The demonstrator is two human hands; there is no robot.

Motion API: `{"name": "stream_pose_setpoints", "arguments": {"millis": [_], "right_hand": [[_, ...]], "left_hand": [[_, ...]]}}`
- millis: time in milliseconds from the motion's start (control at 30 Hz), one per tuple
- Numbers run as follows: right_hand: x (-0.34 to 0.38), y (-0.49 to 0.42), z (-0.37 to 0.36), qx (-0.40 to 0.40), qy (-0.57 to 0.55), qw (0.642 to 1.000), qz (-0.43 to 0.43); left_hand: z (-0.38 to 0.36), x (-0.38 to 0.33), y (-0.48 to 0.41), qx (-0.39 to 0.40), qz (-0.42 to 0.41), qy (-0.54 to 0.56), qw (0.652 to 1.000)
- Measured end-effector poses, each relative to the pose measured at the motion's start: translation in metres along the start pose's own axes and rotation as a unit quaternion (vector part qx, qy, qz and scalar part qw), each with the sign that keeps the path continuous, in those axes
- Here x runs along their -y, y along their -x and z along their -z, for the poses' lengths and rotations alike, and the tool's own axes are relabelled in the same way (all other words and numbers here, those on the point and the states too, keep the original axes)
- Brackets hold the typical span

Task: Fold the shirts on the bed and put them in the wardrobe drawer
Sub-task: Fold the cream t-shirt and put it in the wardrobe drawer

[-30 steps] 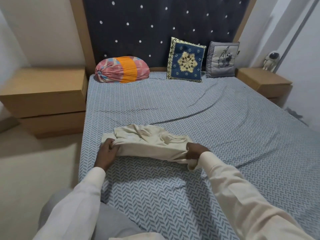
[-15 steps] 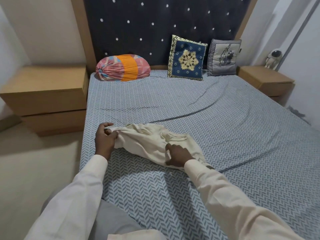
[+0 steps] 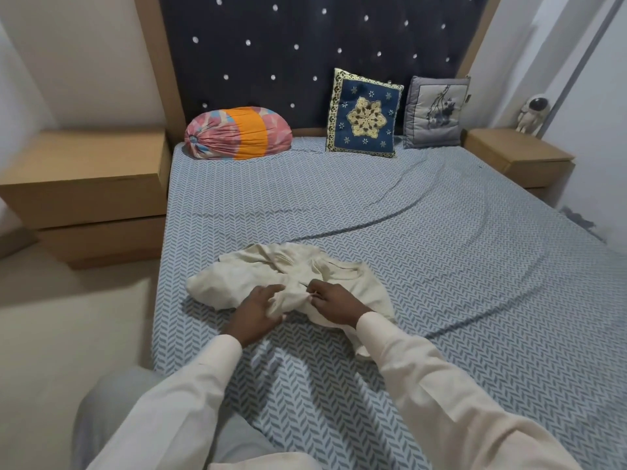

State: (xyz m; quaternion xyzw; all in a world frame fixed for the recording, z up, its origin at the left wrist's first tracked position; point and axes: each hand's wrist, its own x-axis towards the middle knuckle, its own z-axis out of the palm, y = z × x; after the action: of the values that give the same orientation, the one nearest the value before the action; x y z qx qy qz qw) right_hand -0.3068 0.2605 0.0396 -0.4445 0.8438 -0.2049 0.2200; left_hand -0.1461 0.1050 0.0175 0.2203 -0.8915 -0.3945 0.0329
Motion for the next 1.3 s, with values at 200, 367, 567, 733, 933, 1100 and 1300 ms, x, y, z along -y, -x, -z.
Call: {"name": "stream_pose_setpoints", "arguments": {"millis": [200, 367, 567, 733, 933, 1100, 1300], "right_hand": [[0.019, 0.005, 0.016, 0.028, -0.053, 0.998, 0.018], [0.017, 0.003, 0.022, 0.099, 0.054, 0.994, 0.010], [-0.001, 0.001, 0.032, 0.191, 0.108, 0.976, 0.016], [-0.015, 0.007, 0.027, 0.179, -0.068, 0.981, -0.009], [-0.016, 0.008, 0.043, 0.164, -0.106, 0.981, -0.005], [-0.010, 0.017, 0.051, 0.320, 0.014, 0.947, -0.030], [-0.054, 0.024, 0.030, 0.099, -0.188, 0.961, -0.174]], "left_hand": [[-0.011, -0.017, -0.010, -0.086, -0.042, -0.100, 0.990], [0.003, -0.016, -0.001, -0.116, -0.074, -0.110, 0.984], [0.009, 0.023, 0.020, -0.061, -0.008, -0.230, 0.971], [0.008, 0.052, 0.035, -0.031, 0.117, -0.196, 0.973], [0.045, 0.028, 0.005, -0.303, 0.031, -0.017, 0.952], [0.077, -0.002, 0.012, -0.224, 0.061, -0.171, 0.957], [0.054, 0.023, 0.031, -0.105, 0.213, -0.252, 0.938]]}}
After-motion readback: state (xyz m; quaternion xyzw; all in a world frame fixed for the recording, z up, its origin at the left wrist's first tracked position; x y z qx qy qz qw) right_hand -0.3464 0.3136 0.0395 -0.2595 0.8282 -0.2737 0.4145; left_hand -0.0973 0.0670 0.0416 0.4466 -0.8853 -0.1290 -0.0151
